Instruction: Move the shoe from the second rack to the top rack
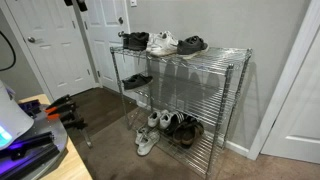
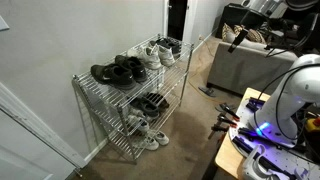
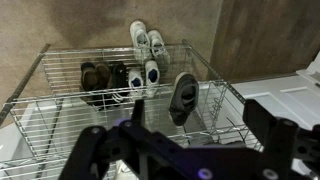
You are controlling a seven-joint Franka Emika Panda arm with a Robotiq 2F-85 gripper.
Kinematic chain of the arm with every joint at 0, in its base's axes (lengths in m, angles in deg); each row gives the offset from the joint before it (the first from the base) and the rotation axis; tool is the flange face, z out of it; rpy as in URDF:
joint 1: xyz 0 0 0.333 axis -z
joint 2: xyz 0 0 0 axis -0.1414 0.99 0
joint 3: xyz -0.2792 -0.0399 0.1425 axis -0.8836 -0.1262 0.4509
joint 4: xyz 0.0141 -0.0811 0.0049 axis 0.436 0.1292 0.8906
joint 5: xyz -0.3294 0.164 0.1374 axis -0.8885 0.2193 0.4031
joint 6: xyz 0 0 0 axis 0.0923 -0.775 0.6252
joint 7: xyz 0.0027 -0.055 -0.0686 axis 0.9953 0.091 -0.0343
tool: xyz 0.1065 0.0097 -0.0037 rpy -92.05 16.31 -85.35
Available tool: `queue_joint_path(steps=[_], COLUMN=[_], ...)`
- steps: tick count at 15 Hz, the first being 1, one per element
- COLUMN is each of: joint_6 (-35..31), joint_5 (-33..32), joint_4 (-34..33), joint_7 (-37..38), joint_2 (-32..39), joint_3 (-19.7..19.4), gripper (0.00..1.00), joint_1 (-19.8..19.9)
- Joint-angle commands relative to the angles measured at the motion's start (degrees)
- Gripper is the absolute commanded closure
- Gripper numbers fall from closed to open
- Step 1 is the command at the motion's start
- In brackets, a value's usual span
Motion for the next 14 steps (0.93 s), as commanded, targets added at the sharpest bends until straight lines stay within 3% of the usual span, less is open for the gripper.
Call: queue_joint_path(steps=[1, 11, 14], joint_6=[0.3, 0.3, -1.29], joint_5=[0.59, 0.6, 0.95], joint_4=[0.26, 0.88, 0.6], joint_7=[-0.52, -0.53, 1.66], joint_2=[0.21, 0.33, 3.06], joint_3=[0.54, 0.55, 4.72], gripper=[0.0, 0.0, 0.0], joint_1=[0.68, 0.69, -1.41])
